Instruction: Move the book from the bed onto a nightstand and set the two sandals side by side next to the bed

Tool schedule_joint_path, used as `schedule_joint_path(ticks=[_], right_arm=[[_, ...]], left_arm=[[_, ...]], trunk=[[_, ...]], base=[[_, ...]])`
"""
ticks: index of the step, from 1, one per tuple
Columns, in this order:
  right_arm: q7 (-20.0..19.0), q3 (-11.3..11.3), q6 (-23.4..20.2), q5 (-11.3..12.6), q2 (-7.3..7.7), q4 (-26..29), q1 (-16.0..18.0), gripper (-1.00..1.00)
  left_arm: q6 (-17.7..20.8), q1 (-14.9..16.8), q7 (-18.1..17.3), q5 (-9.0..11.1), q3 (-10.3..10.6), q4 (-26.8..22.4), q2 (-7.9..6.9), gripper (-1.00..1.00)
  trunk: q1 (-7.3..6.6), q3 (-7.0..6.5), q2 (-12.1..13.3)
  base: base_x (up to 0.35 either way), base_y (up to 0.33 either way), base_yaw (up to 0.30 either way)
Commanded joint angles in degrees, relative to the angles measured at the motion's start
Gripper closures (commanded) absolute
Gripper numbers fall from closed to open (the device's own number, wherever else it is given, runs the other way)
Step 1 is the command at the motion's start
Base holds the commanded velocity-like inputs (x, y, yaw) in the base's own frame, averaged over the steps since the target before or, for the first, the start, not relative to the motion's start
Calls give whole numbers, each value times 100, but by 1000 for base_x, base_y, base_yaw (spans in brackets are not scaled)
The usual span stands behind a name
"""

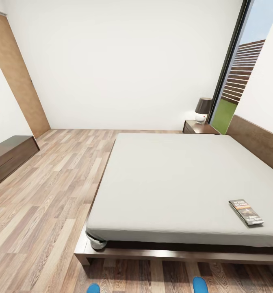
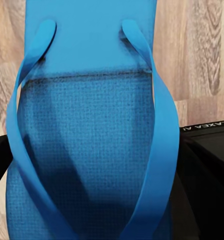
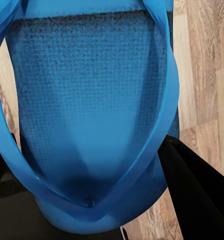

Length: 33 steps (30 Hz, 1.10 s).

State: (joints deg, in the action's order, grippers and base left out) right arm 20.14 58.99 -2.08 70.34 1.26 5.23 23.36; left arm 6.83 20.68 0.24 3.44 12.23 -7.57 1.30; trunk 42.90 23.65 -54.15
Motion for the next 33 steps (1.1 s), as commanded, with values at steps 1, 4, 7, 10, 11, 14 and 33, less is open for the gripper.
schedule_joint_path(ticks=[1,4,7,10,11,14,33], right_arm=[[51,49,-21,37,6,22,2,100],[51,47,-20,39,6,22,2,100],[52,36,-21,50,6,22,2,100],[52,39,-21,45,6,22,2,100],[52,40,-21,44,6,22,2,100],[52,41,-20,42,6,22,2,100],[61,33,-29,42,6,59,2,100]], left_arm=[[28,5,9,34,40,-18,-7,100],[21,12,16,29,42,-29,-30,100],[13,15,19,16,42,-35,-39,100],[19,17,20,9,42,-34,-41,100],[24,18,20,5,42,-34,-39,100],[66,23,36,1,47,-34,-36,100],[650,111,251,-4,53,-37,9,100]], trunk=[[0,6,-4],[0,6,-4],[0,6,-4],[0,6,-4],[0,6,-4],[0,6,-4],[0,6,-4]], base=[[0,0,0],[0,0,0],[0,0,0],[0,0,0],[0,0,0],[0,0,0],[0,0,0]])
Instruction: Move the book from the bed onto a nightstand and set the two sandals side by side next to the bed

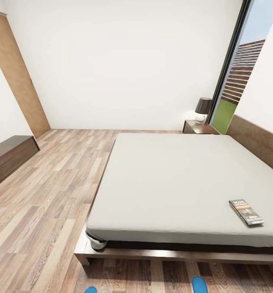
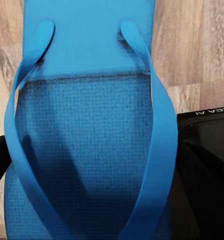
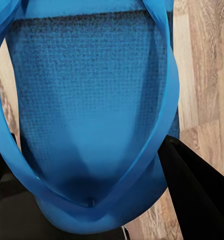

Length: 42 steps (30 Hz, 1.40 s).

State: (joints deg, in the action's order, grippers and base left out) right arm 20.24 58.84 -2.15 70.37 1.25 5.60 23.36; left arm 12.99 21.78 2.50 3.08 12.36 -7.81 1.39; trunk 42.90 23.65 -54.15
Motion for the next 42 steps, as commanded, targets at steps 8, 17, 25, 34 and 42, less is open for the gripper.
schedule_joint_path(ticks=[8,17,25,34,42], right_arm=[[50,49,-22,24,7,44,2,100],[58,55,-22,13,6,46,2,100],[52,34,-41,29,7,42,2,100],[39,31,-638,49,15,34,2,100],[33,28,-798,43,23,40,2,100]], left_arm=[[218,98,-7,35,46,-12,1,100],[180,138,-29,36,95,-208,16,100],[273,361,-11,13,85,-339,24,100],[367,412,-4,22,73,-342,22,100],[325,407,-36,48,73,-352,-1,100]], trunk=[[0,6,-4],[0,6,-4],[0,6,-4],[0,6,-4],[0,6,-4]], base=[[0,0,0],[0,0,0],[0,0,0],[0,0,0],[0,0,0]])
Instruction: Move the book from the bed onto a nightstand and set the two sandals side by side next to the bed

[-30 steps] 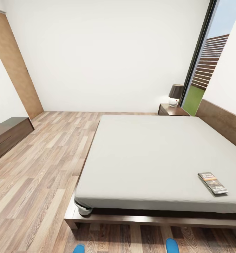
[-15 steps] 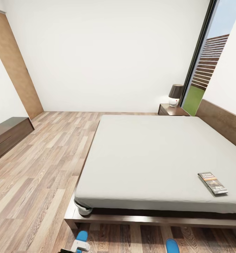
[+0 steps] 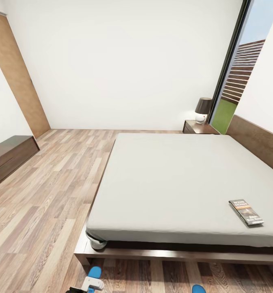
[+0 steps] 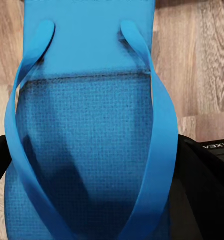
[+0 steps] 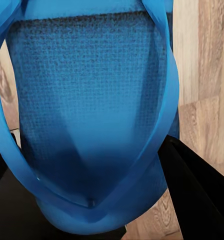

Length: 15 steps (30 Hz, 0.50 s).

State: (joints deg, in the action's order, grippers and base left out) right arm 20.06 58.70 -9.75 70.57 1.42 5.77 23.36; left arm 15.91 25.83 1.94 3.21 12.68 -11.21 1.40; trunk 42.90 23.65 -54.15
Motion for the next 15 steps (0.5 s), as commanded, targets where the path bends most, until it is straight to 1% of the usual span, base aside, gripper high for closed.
schedule_joint_path(ticks=[1,8,15], right_arm=[[51,41,-41,22,7,25,2,100],[51,40,-74,19,8,29,5,100],[50,36,-124,18,-2,30,22,100]], left_arm=[[30,1,20,40,41,-12,-3,100],[19,1,17,61,41,-19,-9,100],[18,1,13,66,41,-21,-16,100]], trunk=[[0,6,-4],[0,6,-4],[154,132,-285]], base=[[0,0,0],[0,0,0],[0,0,0]])
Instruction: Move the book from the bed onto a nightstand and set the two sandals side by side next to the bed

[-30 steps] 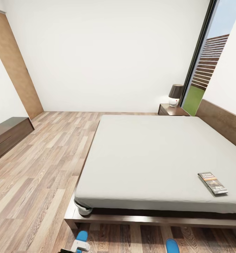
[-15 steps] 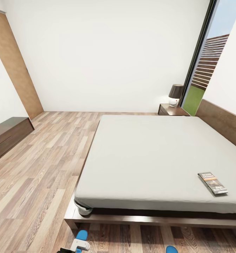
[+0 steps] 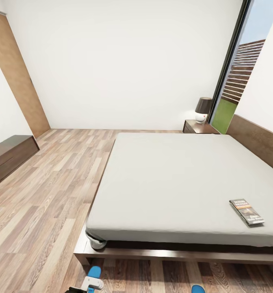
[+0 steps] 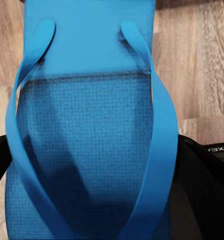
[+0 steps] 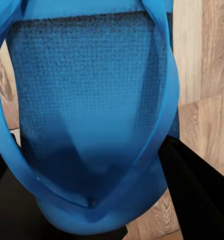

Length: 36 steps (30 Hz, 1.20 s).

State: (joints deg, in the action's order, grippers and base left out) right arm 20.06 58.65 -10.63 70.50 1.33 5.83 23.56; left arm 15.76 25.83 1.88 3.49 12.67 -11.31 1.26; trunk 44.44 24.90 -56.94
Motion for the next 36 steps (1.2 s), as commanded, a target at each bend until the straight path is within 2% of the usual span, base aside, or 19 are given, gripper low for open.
schedule_joint_path(ticks=[1,20,27,36], right_arm=[[51,42,-40,25,4,23,7,100],[77,50,-58,10,-11,98,54,100],[80,50,-247,7,-16,158,121,100],[69,50,-288,5,-13,167,187,100]], left_arm=[[33,1,20,37,42,-10,-2,100],[46,1,-118,15,42,4,-3,100],[43,1,-149,13,42,1,-3,100],[-70,1,-152,30,42,-2,-3,100]], trunk=[[23,24,-46],[440,366,-808],[594,491,-1088],[792,653,-1449]], base=[[0,0,0],[0,0,0],[0,0,0],[0,0,0]])
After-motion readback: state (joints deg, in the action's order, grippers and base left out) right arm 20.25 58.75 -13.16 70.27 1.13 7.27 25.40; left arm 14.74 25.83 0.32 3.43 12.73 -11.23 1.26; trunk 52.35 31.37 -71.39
